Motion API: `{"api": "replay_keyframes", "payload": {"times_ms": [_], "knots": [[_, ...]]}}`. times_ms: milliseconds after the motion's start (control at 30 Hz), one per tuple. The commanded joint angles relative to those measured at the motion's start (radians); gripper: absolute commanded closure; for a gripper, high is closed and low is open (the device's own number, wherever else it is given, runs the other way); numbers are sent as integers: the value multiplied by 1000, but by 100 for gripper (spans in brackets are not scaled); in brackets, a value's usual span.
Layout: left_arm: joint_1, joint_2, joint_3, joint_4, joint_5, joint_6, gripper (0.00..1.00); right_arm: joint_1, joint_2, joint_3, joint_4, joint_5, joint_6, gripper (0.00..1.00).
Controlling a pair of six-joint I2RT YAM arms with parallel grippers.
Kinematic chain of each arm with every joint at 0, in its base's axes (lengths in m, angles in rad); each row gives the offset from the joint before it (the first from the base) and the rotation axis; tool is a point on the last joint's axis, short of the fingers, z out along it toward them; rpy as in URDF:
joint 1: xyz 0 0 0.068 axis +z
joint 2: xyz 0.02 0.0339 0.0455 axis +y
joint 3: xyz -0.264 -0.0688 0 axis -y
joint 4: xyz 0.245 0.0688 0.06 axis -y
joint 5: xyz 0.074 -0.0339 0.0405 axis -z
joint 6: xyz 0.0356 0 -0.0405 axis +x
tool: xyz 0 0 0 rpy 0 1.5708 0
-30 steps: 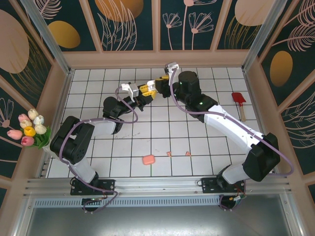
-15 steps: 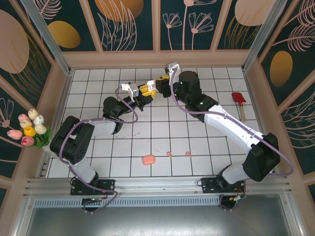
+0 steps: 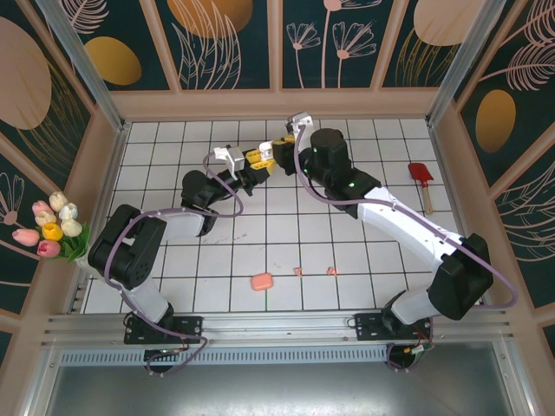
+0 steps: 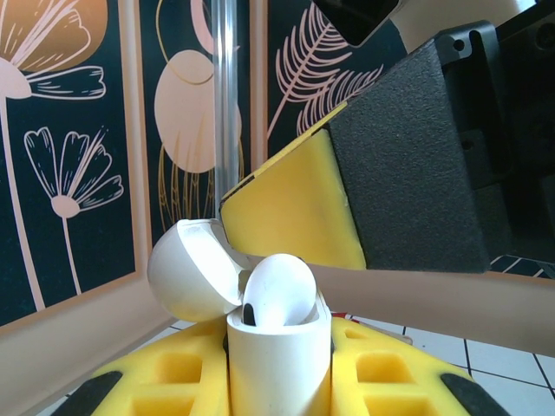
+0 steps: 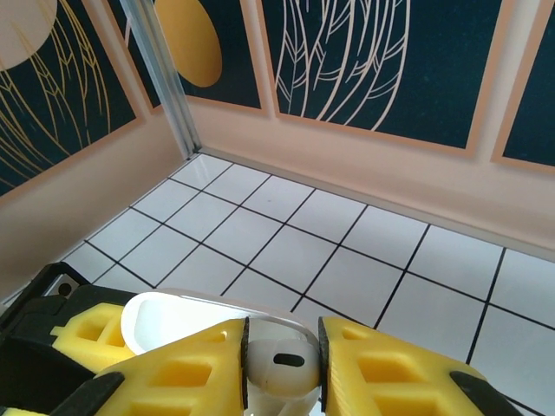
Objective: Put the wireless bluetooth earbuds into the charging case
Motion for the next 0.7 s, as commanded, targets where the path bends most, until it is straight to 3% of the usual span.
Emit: {"api": "replay_keyframes", "payload": {"times_ms": [0,333,667], "knots": [[-8,-38,31,55,17,-12,100,32,23,-22,-17,44,-51,74],[-7,-35,35,54,17,-12,100,86,49,-19,-33,122,-126,74],[-7,-33,29,63,29,-7,100,91,59,-7,-46,118,-134,73]]}}
